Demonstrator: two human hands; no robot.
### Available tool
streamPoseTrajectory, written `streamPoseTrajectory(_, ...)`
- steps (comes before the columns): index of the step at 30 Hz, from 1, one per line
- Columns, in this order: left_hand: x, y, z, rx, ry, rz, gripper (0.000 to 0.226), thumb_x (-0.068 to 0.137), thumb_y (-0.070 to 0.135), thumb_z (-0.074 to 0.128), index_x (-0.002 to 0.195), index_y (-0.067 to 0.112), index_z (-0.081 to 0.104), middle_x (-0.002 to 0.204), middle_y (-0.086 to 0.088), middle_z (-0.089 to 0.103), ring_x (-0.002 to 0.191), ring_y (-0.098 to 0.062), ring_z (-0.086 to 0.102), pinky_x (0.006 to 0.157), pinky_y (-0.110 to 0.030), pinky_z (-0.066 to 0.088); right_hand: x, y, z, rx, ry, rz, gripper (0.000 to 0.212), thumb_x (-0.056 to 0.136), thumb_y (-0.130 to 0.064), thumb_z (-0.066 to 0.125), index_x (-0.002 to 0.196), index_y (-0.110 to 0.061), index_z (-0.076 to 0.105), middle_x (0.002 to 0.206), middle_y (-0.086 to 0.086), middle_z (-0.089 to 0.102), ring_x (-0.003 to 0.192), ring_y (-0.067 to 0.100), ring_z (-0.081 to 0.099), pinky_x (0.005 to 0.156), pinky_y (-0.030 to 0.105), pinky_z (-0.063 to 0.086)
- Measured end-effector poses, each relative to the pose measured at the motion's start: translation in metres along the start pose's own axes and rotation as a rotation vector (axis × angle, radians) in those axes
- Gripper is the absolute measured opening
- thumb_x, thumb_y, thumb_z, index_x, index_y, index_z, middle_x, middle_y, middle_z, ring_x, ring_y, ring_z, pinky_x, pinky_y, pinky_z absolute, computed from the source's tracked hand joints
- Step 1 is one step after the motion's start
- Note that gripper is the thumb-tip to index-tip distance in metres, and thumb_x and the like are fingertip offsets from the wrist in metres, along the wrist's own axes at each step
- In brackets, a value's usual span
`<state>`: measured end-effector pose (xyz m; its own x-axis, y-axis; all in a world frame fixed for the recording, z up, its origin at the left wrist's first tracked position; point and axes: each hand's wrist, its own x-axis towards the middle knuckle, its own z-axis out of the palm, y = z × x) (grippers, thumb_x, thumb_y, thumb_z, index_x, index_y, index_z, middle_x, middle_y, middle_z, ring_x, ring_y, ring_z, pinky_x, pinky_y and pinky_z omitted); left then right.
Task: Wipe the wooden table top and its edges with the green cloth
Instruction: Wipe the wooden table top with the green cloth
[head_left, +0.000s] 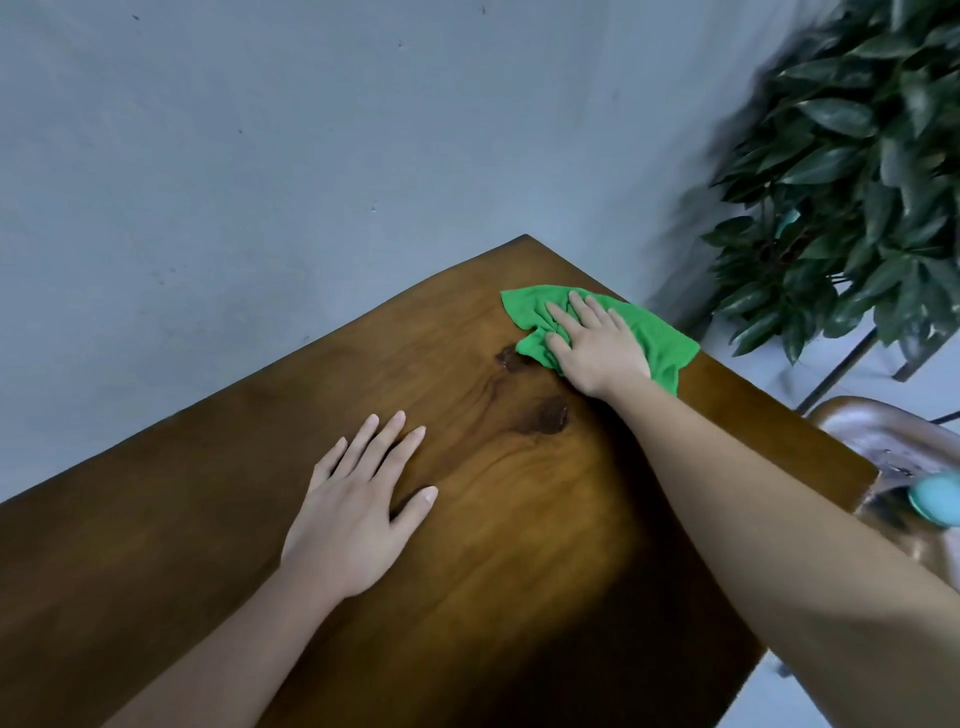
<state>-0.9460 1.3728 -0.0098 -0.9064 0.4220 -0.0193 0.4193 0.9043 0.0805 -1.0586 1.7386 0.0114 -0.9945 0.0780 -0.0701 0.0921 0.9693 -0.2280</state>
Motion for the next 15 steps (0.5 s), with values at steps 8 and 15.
streamPoseTrajectory(8, 0.001, 0.002, -0.003, -0.006, 0.002, 0.009, 0.09, 0.1, 0.089, -0.005, 0.177, 0.045, 0.005, 0.187, 0.013, 0.002, 0.173, -0.015, -0.002, 0.14, -0.051, 0.014, -0.092, -0.011, 0.012, 0.014, 0.01, -0.04, 0.066, 0.111, -0.065, 0.012, 0.175, -0.046, 0.01, 0.186, -0.005, 0.0, 0.171, 0.016, -0.004, 0.138, 0.042, -0.002)
streamPoseTrajectory(15, 0.015, 0.013, 0.0, 0.017, -0.005, 0.007, 0.091, 0.098, 0.089, -0.01, 0.176, 0.045, -0.002, 0.188, 0.011, -0.003, 0.173, -0.017, -0.005, 0.139, -0.048, 0.006, -0.108, 0.014, 0.014, 0.029, 0.022, -0.142, 0.066, 0.11, -0.067, 0.011, 0.173, -0.048, 0.017, 0.185, -0.011, 0.004, 0.171, 0.012, -0.002, 0.138, 0.038, -0.005)
